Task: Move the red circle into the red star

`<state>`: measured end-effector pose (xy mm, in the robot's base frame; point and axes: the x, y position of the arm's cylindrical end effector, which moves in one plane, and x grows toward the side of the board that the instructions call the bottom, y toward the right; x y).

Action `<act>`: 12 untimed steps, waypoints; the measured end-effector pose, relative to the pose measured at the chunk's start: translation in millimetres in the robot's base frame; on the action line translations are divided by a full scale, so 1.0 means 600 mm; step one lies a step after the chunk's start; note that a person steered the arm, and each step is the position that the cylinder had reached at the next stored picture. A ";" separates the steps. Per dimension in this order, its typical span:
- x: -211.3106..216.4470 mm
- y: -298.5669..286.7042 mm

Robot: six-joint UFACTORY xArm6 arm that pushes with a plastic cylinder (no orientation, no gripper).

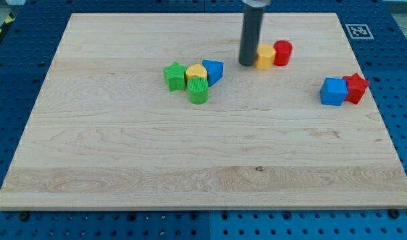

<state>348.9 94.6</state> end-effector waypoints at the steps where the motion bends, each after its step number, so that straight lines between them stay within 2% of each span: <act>1: -0.011 -0.005; 2: -0.052 -0.037; 4: -0.077 -0.017; 7: -0.076 0.162; 8: -0.075 0.189; 11: -0.097 0.184; 12: -0.097 0.134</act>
<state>290.9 174.7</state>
